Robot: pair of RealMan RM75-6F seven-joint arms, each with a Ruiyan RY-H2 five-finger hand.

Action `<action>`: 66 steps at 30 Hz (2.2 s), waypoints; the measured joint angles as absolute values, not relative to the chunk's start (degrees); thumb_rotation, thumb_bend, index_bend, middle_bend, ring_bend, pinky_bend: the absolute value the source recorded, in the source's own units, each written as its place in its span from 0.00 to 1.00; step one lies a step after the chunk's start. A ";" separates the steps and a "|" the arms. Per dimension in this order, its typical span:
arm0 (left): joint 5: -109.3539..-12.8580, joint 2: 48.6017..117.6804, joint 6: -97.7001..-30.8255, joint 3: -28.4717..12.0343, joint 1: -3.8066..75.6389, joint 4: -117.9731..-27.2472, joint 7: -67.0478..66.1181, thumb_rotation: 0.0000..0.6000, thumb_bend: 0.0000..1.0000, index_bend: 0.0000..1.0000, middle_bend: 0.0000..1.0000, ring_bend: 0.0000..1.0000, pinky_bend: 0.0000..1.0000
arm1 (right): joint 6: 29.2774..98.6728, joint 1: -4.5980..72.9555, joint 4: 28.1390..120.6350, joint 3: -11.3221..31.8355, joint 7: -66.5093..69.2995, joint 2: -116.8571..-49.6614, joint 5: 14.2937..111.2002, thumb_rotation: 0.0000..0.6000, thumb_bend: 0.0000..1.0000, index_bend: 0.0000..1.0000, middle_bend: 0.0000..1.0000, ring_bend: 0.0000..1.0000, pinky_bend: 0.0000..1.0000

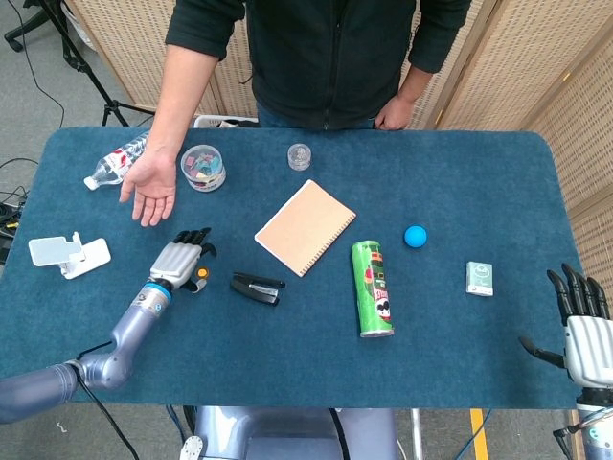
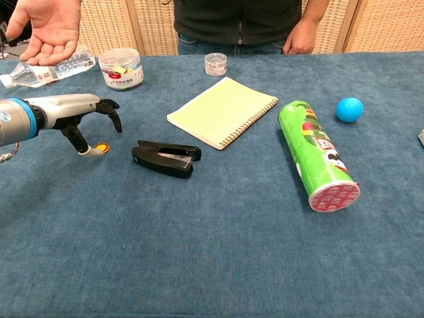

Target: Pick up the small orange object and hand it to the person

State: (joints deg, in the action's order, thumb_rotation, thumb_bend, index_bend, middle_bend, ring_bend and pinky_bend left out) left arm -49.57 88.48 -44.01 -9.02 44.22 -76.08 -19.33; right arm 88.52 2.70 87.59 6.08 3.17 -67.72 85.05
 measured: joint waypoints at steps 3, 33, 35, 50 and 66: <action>-48.72 88.99 -44.72 -8.58 44.43 -76.03 -20.54 1.00 0.31 0.34 0.00 0.00 0.00 | 88.50 2.66 87.64 6.09 3.48 -67.59 84.99 1.00 0.00 0.00 0.00 0.00 0.00; -45.53 92.28 -51.35 -6.95 43.27 -75.12 -26.10 1.00 0.40 0.57 0.00 0.00 0.00 | 88.27 2.61 87.93 6.11 5.04 -66.95 84.80 1.00 0.00 0.00 0.00 0.00 0.00; -45.67 92.18 -51.56 -6.93 43.17 -75.24 -26.18 1.00 0.40 0.57 0.00 0.00 0.00 | 88.31 2.59 87.96 6.13 5.09 -66.93 84.80 1.00 0.00 0.00 0.00 0.00 0.00; -56.53 87.90 -54.17 -5.23 41.38 -82.54 -22.71 1.00 0.40 0.58 0.00 0.00 0.00 | 88.45 2.52 88.39 5.93 5.12 -66.76 85.16 1.00 0.00 0.00 0.00 0.00 0.00; -81.38 78.30 -63.45 -3.01 39.02 -95.27 -15.71 1.00 0.39 0.61 0.00 0.00 0.00 | 88.72 2.44 88.61 5.94 5.01 -66.70 85.30 1.00 0.00 0.00 0.00 0.00 0.00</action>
